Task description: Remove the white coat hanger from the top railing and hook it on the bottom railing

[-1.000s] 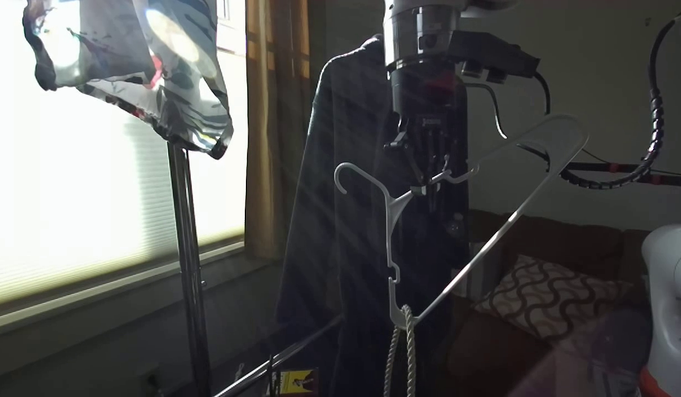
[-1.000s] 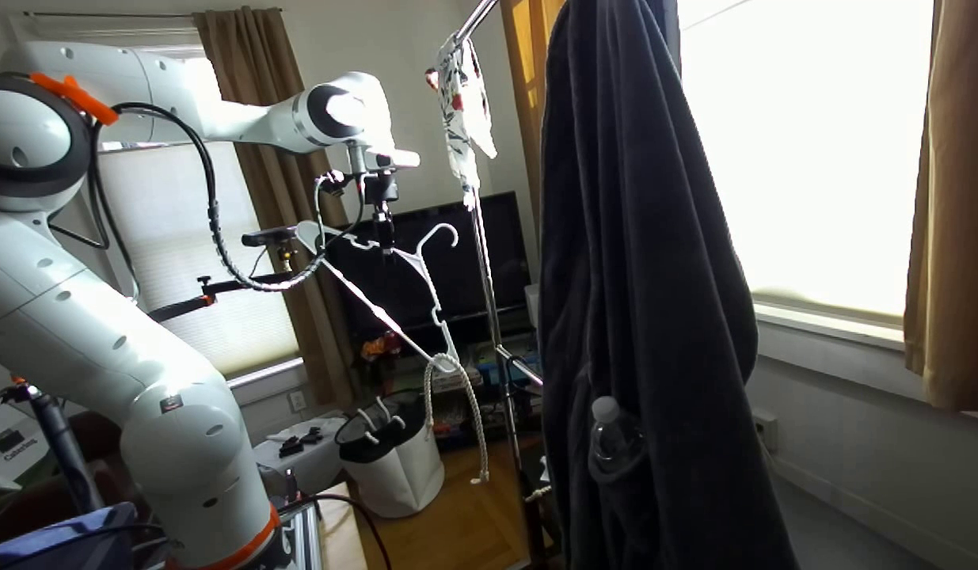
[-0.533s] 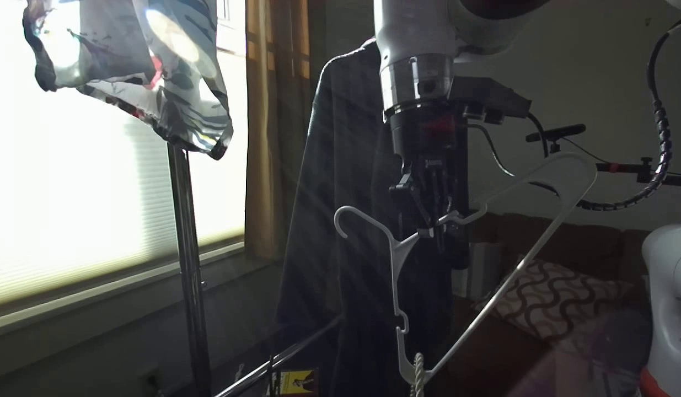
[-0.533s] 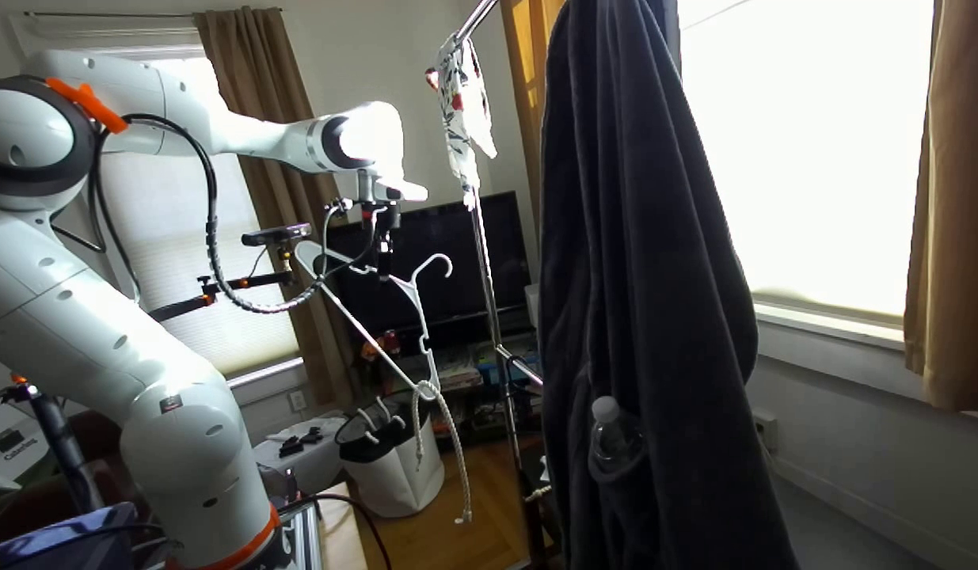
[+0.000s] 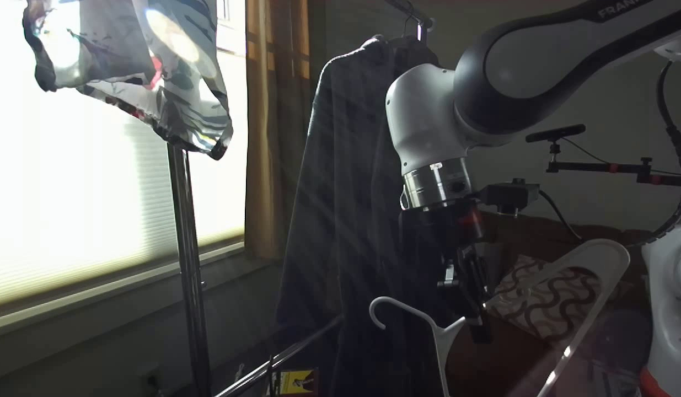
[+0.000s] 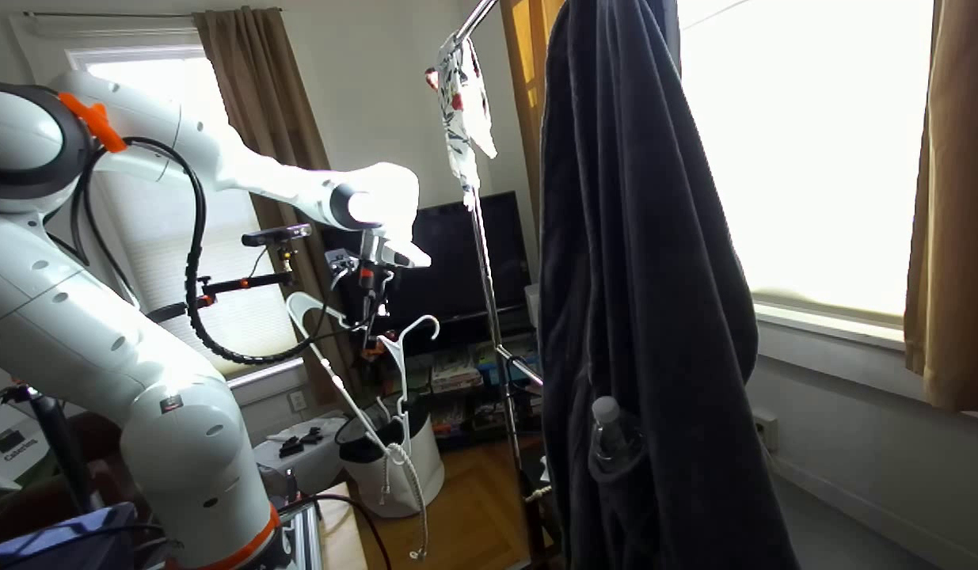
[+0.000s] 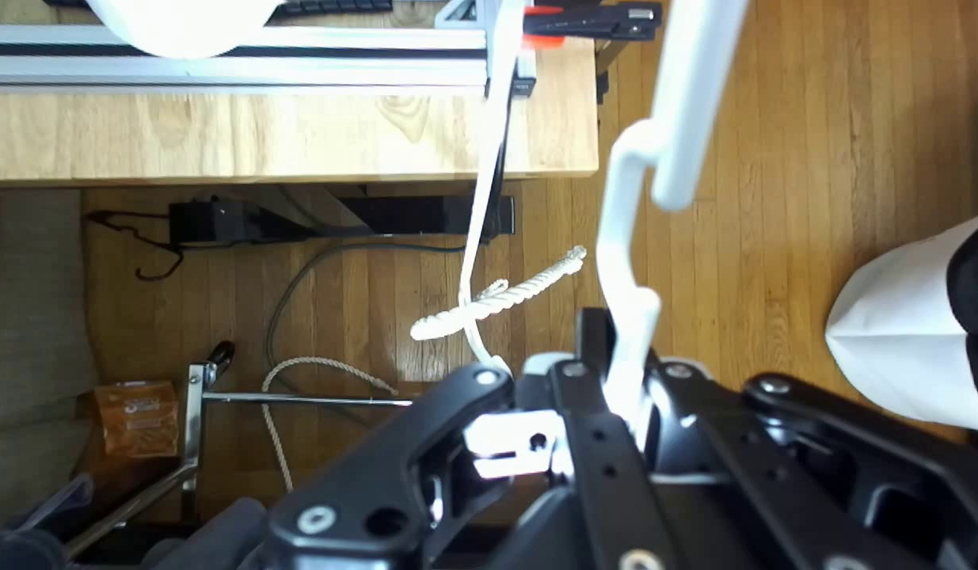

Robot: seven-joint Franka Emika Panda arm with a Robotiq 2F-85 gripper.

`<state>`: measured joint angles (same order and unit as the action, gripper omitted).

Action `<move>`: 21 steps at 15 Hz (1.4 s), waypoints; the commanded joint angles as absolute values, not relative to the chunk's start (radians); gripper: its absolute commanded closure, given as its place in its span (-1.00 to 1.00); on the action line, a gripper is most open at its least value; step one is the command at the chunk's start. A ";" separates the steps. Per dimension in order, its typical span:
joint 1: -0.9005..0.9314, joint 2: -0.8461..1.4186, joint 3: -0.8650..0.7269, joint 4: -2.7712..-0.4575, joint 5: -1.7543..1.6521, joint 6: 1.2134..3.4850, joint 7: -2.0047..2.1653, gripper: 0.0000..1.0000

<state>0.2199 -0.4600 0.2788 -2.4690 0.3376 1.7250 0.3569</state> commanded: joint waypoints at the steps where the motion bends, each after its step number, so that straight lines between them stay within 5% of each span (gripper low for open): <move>1: 0.209 -0.505 0.273 -2.601 0.362 1.802 0.354 0.97; 7: 0.197 -0.465 0.284 -2.574 0.322 1.843 0.377 0.97; 15: 0.155 -0.231 0.352 -2.672 0.153 2.472 0.492 0.97; 21: 0.123 -0.091 0.362 -2.657 -0.169 2.661 0.765 0.97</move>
<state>0.1367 -0.1390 0.3470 -2.6735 -0.0410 2.6222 0.6384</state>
